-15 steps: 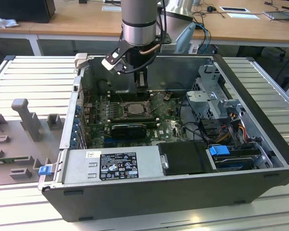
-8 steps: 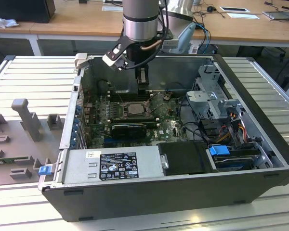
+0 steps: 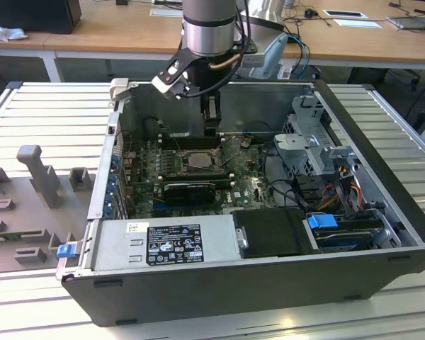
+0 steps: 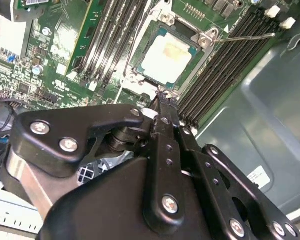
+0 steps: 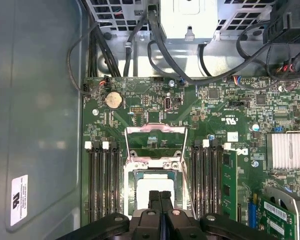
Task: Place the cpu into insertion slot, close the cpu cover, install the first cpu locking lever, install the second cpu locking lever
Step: 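Close the cpu cover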
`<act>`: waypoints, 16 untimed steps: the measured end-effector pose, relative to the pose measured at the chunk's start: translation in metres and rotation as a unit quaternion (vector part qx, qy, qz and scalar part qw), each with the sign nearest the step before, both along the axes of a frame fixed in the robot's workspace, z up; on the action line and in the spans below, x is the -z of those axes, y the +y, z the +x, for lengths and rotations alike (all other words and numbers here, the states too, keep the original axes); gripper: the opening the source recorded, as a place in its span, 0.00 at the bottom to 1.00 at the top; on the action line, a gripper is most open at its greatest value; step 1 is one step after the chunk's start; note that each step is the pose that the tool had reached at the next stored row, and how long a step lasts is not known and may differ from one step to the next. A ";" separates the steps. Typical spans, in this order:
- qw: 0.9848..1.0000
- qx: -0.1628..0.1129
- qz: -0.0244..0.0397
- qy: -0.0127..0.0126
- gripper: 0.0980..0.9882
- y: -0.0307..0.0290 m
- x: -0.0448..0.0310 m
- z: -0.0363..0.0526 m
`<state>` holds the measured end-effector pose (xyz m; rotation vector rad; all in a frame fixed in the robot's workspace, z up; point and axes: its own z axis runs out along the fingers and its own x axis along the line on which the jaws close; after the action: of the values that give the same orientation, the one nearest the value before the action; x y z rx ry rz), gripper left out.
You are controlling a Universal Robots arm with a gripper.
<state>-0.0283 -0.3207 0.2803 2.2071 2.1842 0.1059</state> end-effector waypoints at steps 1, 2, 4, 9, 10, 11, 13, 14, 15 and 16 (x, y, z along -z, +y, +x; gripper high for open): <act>1.000 0.000 0.000 0.000 0.01 0.0000 -0.0007 0.0018; 1.000 0.000 0.000 0.000 0.01 0.0000 -0.0012 0.0036; 1.000 0.000 0.000 0.000 0.01 0.0000 -0.0016 0.0068; 1.000 0.000 0.000 0.000 0.01 0.0000 0.0012 0.0161; 1.000 0.000 0.000 0.000 0.01 0.0000 0.0017 0.0169; 1.000 0.000 0.000 0.000 0.01 0.0000 0.0021 0.0176; 1.000 0.000 0.000 0.000 0.01 0.0000 0.0036 0.0192; 1.000 0.000 0.000 0.000 0.01 0.0000 0.0058 0.0221; 1.000 0.000 0.000 0.000 0.01 0.0000 0.0074 0.0262; 1.000 0.000 0.000 0.000 0.01 0.0000 0.0087 0.0298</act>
<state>0.0015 -0.3207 0.2716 2.2077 2.1845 0.1051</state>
